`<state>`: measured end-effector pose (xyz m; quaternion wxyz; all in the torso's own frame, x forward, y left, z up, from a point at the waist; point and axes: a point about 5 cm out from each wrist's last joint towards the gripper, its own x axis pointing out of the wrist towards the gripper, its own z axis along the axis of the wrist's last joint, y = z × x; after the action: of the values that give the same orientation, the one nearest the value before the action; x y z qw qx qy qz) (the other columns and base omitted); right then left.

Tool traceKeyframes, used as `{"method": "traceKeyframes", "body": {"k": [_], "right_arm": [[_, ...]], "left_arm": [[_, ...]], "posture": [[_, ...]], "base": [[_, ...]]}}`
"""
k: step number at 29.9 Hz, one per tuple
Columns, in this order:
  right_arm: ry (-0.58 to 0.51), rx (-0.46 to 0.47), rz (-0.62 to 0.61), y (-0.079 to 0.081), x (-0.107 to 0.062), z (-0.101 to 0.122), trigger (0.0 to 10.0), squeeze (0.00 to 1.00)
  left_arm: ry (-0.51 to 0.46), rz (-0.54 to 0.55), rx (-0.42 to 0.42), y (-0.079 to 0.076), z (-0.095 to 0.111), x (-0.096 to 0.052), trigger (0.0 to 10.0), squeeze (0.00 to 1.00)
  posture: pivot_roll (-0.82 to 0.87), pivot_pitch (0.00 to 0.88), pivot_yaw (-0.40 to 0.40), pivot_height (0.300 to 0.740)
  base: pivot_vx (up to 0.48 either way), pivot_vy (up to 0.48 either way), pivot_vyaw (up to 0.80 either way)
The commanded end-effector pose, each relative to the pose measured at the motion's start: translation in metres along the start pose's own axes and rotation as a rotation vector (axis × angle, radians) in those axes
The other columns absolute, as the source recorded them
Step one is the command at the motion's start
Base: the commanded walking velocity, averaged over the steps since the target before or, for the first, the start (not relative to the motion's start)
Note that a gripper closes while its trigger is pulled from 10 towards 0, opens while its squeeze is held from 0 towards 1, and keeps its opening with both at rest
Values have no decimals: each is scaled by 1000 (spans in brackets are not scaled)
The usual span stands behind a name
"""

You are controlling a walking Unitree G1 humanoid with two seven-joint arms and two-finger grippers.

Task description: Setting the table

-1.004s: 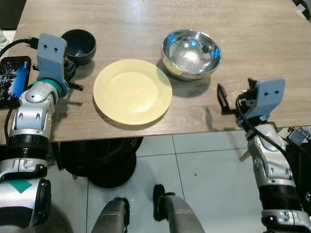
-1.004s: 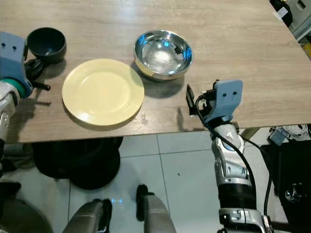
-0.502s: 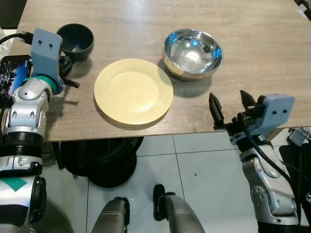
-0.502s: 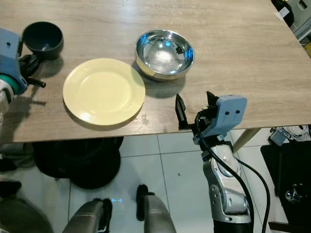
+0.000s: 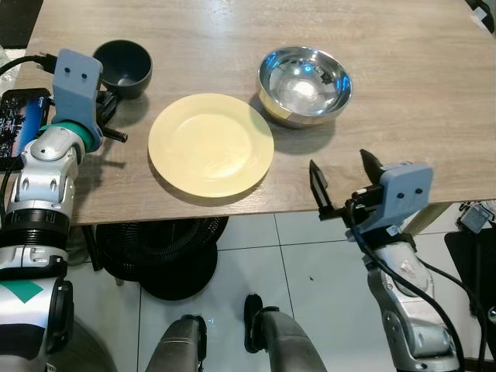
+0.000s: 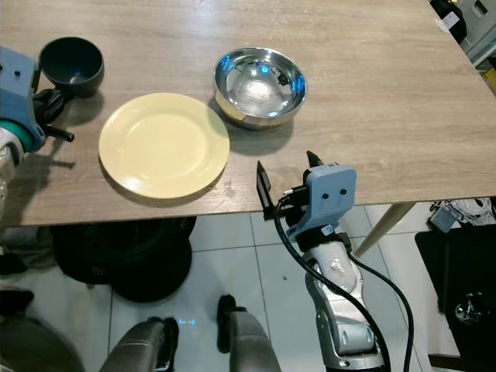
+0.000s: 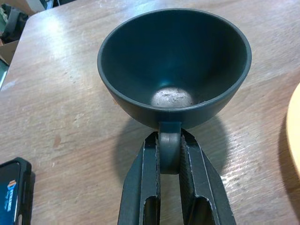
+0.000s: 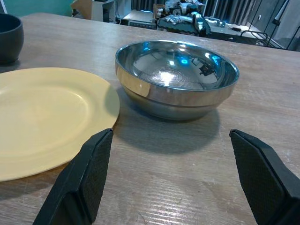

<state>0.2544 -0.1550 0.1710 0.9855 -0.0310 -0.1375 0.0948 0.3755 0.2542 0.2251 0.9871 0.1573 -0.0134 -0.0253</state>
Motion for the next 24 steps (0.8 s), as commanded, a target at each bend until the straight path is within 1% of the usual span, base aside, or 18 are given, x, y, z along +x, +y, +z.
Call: {"method": "traceKeyframes", "body": {"k": [1,5,10,11,14,16,17,19,20,21,23,24], "right_arm": [[37,-7,-8,-2,-5,-6,10000,0],[51,-11,0,-2,-6,-9,10000,0],[50,-5,12,1,-5,-8,10000,0],[52,15,15,2,-5,-9,10000,0],[56,138,68,9,-4,-5,10000,0],[56,138,68,9,-4,-5,10000,0],[50,170,111,13,-4,-2,10000,0],[50,170,111,13,-4,-2,10000,0],[44,207,169,20,-5,2,10000,0],[44,207,169,20,-5,2,10000,0],[23,231,244,28,-6,8,10000,0],[23,231,244,28,-6,8,10000,0]], "left_arm": [[2,11,18,1,-3,0,10000,0],[7,31,10,2,-7,0,10000,0],[4,30,15,2,-7,1,10000,0],[4,30,19,2,-7,1,10000,0],[0,35,29,3,-6,1,10000,0],[0,35,29,3,-6,1,10000,0],[-1,36,30,4,-6,1,10000,0],[-1,36,30,4,-6,1,10000,0],[-2,35,32,3,-6,2,10000,0],[-2,35,32,3,-6,2,10000,0],[-4,35,35,3,-5,2,10000,0],[-4,35,35,3,-5,2,10000,0]], "posture": [[46,178,-48,740],[46,176,-53,740],[45,175,-53,740],[48,174,-54,740],[51,175,-51,740],[51,175,-51,740],[50,174,-48,740],[50,174,-48,740],[52,175,-47,740],[52,175,-47,740],[54,176,-44,740],[54,176,-44,740]], "base": [[0,0,0],[0,0,0],[0,0,0],[0,0,0],[0,0,0],[0,0,0],[0,0,0],[0,0,0],[0,0,0],[0,0,0],[0,0,0],[0,0,0]]}}
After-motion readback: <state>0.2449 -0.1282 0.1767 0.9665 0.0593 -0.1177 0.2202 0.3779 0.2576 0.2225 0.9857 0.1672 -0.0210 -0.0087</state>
